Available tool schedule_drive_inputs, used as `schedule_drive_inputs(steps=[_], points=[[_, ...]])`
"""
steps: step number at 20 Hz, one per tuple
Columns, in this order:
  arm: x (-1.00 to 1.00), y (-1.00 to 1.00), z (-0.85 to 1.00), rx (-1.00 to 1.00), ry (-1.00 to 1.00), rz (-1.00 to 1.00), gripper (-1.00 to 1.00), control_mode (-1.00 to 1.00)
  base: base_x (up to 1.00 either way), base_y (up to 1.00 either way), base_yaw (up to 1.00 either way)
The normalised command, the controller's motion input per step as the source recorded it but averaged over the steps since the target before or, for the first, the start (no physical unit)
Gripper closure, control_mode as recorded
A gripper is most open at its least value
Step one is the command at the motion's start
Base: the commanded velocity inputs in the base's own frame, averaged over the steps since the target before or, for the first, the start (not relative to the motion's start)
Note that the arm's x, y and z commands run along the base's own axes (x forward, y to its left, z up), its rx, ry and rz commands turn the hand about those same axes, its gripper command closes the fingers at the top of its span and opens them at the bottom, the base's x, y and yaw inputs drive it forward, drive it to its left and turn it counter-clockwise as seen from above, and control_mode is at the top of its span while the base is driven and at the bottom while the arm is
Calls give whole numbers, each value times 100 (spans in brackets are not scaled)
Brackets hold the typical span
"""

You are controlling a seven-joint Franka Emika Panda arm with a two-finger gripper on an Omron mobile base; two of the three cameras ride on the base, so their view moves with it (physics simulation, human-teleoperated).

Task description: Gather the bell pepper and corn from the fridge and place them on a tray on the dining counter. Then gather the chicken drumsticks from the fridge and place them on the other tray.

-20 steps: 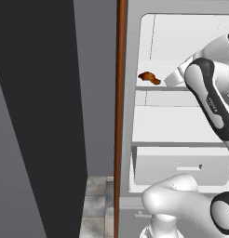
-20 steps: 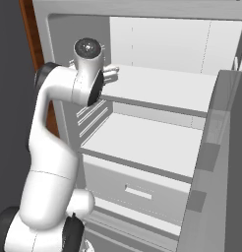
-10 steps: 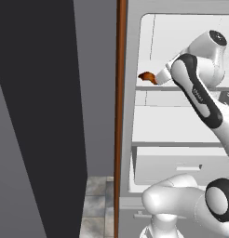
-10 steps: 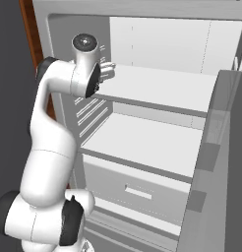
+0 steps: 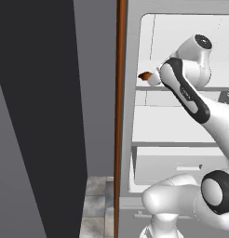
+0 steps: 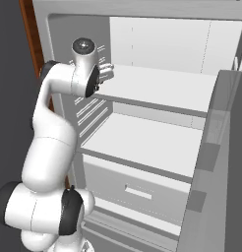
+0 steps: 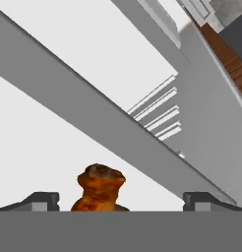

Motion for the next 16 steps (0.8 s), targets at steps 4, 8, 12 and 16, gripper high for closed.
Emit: schedule_drive_inputs(steps=[4,8,12,16], points=[[40,0,0,0,1,0,-100,-100,0,0,0],[36,0,0,0,0,0,-100,-100,0,0,0],[27,0,-6,0,0,2,-100,-100,0,0,0],[17,0,-15,0,0,3,-100,-100,0,0,0]])
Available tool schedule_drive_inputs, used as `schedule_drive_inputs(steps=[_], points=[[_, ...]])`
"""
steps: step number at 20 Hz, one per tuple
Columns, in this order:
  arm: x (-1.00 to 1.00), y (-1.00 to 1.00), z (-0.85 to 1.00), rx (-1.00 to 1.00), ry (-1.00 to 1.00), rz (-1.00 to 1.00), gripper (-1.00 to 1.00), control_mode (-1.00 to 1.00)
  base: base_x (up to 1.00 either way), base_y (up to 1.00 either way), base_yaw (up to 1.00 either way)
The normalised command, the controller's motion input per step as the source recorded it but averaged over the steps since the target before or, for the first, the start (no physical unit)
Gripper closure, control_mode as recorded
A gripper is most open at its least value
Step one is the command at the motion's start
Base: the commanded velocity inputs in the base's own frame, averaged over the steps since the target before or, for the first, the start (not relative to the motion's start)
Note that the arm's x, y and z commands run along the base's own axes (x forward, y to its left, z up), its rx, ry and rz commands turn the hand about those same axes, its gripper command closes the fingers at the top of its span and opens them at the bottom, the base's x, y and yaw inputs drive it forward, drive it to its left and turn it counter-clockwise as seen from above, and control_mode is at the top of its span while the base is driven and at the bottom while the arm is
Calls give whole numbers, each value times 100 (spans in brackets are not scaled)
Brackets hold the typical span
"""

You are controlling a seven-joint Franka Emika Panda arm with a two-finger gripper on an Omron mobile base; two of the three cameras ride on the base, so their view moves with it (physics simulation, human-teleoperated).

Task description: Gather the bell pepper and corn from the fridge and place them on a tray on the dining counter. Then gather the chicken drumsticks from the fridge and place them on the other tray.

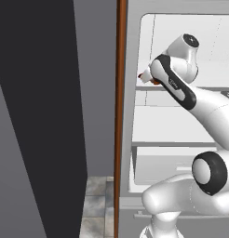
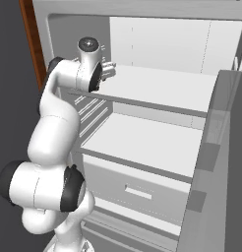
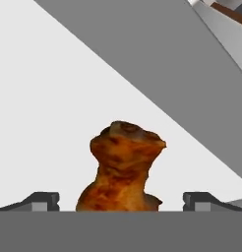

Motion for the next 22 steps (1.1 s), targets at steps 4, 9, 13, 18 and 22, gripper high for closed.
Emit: schedule_drive_inputs(steps=[4,9,13,18,22], points=[[10,0,-20,0,0,4,-100,-100,0,0,0],[1,0,-23,0,0,5,-100,-100,0,0,0],[2,0,-26,0,0,7,-100,-100,0,0,0],[0,0,-36,0,0,8,-100,-100,0,0,0],[0,0,-38,0,0,7,100,-100,0,0,0]])
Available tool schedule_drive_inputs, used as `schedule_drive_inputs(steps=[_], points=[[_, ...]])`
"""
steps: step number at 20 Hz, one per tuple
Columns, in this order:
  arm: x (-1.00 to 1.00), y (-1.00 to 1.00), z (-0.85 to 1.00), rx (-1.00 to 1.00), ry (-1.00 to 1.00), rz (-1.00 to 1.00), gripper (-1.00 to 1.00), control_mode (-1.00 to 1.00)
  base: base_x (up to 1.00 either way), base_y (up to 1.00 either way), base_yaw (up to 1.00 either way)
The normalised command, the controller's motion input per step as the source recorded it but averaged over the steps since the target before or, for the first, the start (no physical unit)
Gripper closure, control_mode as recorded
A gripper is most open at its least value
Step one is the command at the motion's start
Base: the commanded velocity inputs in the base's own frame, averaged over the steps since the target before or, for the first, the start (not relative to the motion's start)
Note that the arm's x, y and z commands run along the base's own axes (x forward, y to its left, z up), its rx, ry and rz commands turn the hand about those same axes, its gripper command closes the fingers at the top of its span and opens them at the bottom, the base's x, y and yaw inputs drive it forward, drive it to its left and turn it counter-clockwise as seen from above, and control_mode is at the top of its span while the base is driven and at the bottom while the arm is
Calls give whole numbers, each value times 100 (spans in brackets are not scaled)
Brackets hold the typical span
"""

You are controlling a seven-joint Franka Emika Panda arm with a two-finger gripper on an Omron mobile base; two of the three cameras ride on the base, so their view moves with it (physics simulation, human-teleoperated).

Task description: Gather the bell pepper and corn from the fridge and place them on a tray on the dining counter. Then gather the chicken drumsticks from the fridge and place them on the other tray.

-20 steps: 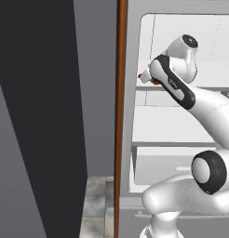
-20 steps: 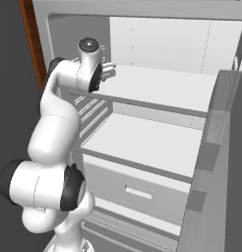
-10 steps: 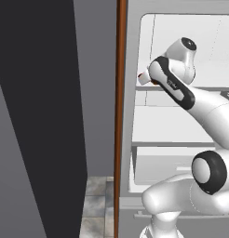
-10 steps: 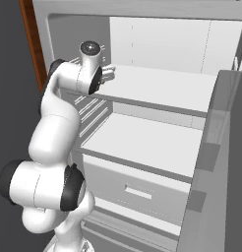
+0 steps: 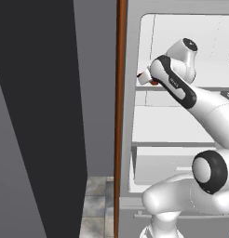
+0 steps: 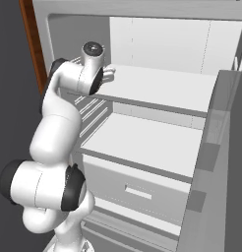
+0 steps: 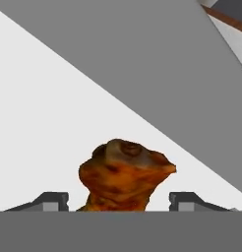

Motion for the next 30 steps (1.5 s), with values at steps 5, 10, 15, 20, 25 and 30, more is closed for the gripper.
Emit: schedule_drive_inputs(steps=[5,10,15,20,25,30], points=[[4,0,-2,0,0,2,100,-100,0,0,0],[-22,0,0,0,0,0,100,-100,0,0,0],[-89,-18,0,0,0,-6,100,-100,0,0,0],[-100,-39,11,0,-1,-9,100,-100,0,0,0],[-100,-18,11,0,-7,-16,100,-100,0,0,0],[-99,-8,0,0,-4,-24,100,-100,0,0,0]])
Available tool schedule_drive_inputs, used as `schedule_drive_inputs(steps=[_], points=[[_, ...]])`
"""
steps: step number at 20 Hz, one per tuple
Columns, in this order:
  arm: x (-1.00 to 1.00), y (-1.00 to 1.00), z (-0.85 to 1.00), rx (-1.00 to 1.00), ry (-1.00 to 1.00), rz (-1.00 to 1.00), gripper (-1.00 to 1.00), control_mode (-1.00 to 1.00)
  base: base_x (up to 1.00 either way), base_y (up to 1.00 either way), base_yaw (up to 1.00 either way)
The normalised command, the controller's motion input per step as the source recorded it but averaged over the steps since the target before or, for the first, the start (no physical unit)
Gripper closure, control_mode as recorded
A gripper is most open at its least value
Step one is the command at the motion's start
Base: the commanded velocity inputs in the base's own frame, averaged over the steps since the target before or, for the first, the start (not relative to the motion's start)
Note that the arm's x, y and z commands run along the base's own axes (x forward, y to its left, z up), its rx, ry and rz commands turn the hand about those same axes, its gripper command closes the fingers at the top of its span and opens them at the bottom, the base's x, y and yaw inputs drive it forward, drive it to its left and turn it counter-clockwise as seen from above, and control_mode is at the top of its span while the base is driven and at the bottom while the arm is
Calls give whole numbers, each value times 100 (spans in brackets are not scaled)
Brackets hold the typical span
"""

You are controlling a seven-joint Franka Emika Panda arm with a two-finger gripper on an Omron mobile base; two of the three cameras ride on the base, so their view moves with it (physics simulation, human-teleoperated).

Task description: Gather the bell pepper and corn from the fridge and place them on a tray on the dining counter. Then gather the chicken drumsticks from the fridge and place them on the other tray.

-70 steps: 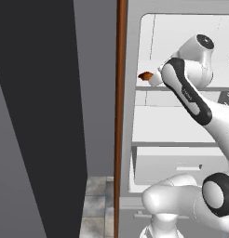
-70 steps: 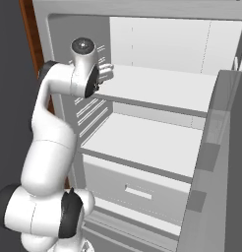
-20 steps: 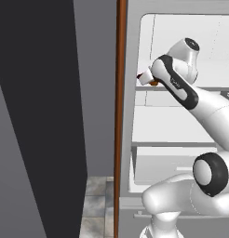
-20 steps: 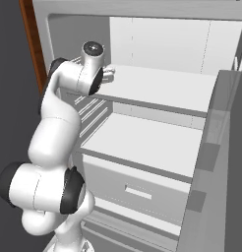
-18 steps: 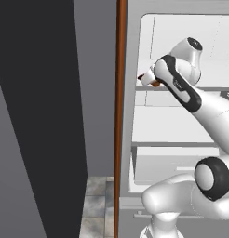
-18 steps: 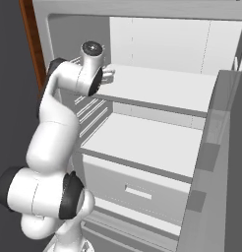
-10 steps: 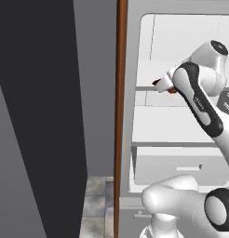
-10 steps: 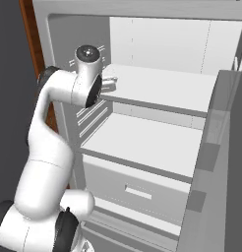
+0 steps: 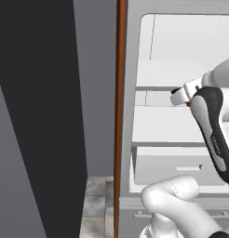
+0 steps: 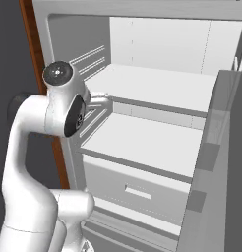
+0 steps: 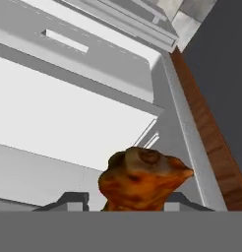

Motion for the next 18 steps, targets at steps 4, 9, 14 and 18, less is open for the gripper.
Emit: schedule_drive_inputs(steps=[4,9,14,18], points=[[-86,0,0,0,-1,-20,100,-100,0,0,0],[-49,0,0,0,0,-11,100,100,-29,0,-6],[0,0,0,0,0,0,100,100,-99,-4,-13],[0,0,0,0,0,0,100,100,-100,0,-9]])
